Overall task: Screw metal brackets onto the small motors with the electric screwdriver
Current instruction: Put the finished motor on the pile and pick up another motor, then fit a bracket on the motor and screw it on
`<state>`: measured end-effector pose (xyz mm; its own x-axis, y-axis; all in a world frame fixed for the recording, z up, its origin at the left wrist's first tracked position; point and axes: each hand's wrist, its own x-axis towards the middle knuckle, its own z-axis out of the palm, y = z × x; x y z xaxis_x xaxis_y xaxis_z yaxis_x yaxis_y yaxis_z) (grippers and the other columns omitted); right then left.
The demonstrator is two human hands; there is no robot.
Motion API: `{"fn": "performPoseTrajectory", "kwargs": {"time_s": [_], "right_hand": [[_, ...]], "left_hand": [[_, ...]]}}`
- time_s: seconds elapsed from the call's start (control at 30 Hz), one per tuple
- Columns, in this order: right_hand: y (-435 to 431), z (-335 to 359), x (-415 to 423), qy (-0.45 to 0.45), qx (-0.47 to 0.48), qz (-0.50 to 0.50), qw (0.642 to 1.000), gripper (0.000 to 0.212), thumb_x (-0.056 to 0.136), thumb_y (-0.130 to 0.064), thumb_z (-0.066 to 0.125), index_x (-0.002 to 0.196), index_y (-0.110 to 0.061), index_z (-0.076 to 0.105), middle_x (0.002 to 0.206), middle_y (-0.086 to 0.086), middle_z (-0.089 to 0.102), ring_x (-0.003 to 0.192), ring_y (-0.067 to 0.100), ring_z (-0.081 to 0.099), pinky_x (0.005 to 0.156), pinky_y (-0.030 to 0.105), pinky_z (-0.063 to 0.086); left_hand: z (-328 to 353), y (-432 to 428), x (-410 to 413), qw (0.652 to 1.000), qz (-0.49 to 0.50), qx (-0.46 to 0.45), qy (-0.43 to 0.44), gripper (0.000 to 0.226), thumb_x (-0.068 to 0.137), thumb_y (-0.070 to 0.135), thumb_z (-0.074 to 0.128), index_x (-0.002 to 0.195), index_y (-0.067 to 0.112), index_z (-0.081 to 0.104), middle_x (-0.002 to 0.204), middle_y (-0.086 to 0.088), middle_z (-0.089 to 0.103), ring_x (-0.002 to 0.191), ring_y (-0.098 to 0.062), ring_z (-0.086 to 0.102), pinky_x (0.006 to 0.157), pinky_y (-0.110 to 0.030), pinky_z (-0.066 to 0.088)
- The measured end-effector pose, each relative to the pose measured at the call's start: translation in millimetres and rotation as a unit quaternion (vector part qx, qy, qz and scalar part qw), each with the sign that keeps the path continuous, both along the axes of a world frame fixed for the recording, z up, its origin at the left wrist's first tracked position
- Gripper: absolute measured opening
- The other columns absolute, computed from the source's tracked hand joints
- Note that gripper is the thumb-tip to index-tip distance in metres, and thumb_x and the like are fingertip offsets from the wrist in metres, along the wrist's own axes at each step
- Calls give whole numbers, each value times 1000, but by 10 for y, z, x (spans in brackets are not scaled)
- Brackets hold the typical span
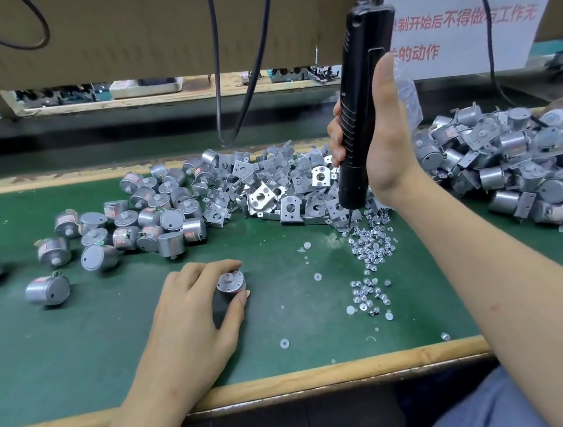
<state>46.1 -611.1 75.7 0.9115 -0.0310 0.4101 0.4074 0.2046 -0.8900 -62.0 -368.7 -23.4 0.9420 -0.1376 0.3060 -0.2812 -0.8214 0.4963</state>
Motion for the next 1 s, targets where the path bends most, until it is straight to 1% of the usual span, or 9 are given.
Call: {"fn": "performPoseTrajectory", "kwargs": {"time_s": [0.13, 0.43, 0.93, 1.0], "right_hand": [[17, -19, 2, 3, -4, -4, 1000, 65, 63, -93, 55, 62, -28, 62, 58, -3, 51, 49, 16, 46, 49, 29, 40], [27, -44, 10, 9, -9, -3, 1000, 68, 61, -94, 54, 64, -26, 58, 56, 1, 49, 47, 18, 44, 49, 29, 40], [23, -53, 9, 10, -12, -23, 1000, 67, 68, -86, 49, 67, -20, 55, 56, 5, 47, 47, 19, 43, 49, 30, 39], [24, -53, 5, 17, -11, -29, 999, 67, 74, -86, 49, 66, -20, 55, 56, 6, 47, 47, 20, 43, 49, 30, 39]], "left_hand": [[3, -1, -1, 1000, 1, 3, 1, 33, 87, 28, 70, 120, 29, 62, 105, 11, 57, 103, -16, 50, 88, -21, 33], [8, -2, -7, 1000, 2, 5, -1, 33, 87, 26, 71, 119, 28, 63, 105, 12, 57, 101, -16, 51, 87, -19, 32], [7, -1, -7, 1000, 0, 7, -1, 33, 87, 27, 70, 119, 27, 63, 105, 11, 57, 101, -17, 51, 88, -21, 34], [7, 1, -8, 1000, 1, 8, -1, 33, 88, 28, 70, 120, 28, 63, 105, 11, 57, 102, -17, 51, 88, -21, 34]]}}
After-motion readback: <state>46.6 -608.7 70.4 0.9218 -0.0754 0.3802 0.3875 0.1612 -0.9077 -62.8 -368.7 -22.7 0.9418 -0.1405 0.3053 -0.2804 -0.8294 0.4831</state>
